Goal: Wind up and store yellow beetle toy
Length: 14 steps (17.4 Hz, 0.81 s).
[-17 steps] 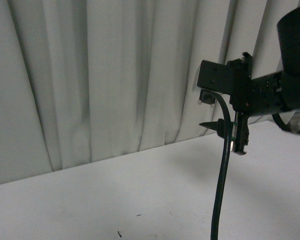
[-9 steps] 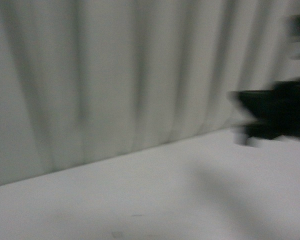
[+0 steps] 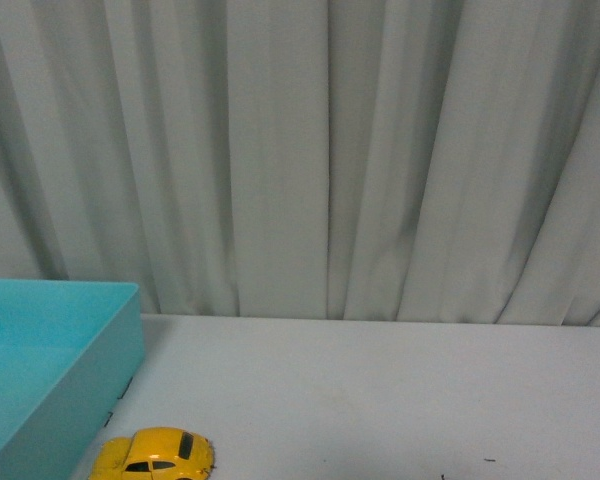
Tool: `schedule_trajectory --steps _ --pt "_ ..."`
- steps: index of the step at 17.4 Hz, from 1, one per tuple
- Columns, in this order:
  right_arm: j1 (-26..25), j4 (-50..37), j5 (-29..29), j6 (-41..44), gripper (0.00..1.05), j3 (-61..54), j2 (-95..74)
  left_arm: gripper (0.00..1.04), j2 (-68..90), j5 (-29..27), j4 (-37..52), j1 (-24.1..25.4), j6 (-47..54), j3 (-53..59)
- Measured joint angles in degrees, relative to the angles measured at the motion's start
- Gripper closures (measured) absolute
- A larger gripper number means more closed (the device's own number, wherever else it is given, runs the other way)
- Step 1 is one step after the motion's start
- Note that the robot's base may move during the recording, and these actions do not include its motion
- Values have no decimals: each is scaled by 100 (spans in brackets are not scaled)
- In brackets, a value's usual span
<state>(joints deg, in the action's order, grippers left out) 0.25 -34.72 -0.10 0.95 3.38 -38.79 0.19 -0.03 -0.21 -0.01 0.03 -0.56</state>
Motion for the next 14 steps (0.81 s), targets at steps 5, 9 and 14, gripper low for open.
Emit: schedule_trajectory --steps 5,9,14 --pt "0 501 4 -11 103 -278 874 7 0 0 2 0 0 0" --pt "0 1266 4 -11 103 -280 1657 7 0 0 2 0 0 0" --pt "0 1998 4 -9 103 -280 2417 7 0 0 2 0 0 0"
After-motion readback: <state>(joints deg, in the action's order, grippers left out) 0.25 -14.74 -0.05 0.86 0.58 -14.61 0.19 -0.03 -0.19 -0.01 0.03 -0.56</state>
